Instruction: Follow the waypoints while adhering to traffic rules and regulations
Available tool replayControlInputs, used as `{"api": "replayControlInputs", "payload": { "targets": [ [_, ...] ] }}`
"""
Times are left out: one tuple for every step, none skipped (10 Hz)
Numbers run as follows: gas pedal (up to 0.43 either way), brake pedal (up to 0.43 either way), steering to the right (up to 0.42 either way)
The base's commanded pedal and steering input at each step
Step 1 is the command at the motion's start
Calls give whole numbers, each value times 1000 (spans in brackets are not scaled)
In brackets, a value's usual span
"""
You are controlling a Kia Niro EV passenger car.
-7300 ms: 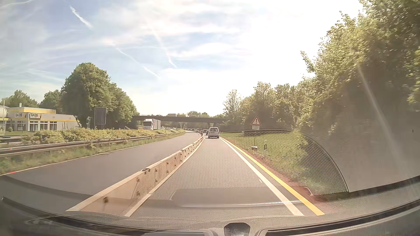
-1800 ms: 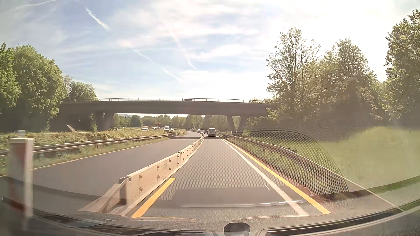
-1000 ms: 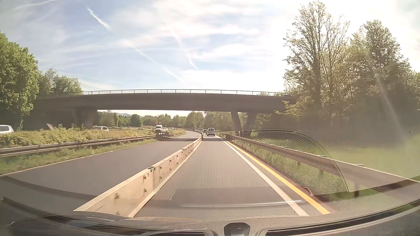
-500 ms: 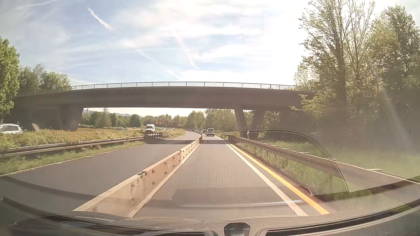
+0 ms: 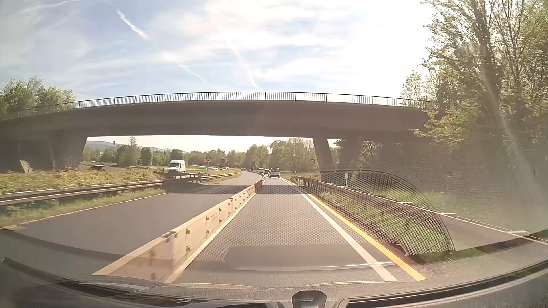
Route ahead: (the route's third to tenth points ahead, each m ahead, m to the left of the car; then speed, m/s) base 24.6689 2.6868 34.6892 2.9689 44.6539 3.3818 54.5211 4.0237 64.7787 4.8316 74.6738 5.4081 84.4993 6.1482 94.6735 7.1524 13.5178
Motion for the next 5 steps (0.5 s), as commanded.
{"api": "replayControlInputs", "payload": {
  "targets": [
    [67,0,-1],
    [67,0,-2],
    [67,0,-1],
    [67,0,-2],
    [59,0,-2]
  ]
}}
